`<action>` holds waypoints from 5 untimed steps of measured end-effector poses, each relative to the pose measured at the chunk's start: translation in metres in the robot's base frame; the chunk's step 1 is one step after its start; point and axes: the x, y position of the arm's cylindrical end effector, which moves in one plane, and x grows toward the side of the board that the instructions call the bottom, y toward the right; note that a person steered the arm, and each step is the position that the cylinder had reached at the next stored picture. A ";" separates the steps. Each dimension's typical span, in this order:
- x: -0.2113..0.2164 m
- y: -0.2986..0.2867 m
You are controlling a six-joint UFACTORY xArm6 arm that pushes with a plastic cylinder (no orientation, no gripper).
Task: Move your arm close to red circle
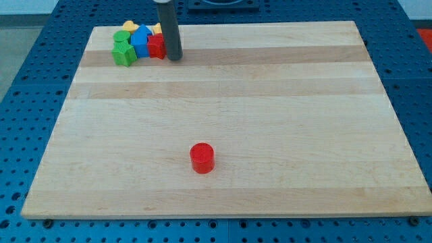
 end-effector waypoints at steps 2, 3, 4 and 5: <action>0.112 0.083; 0.162 0.116; 0.203 0.127; 0.234 0.114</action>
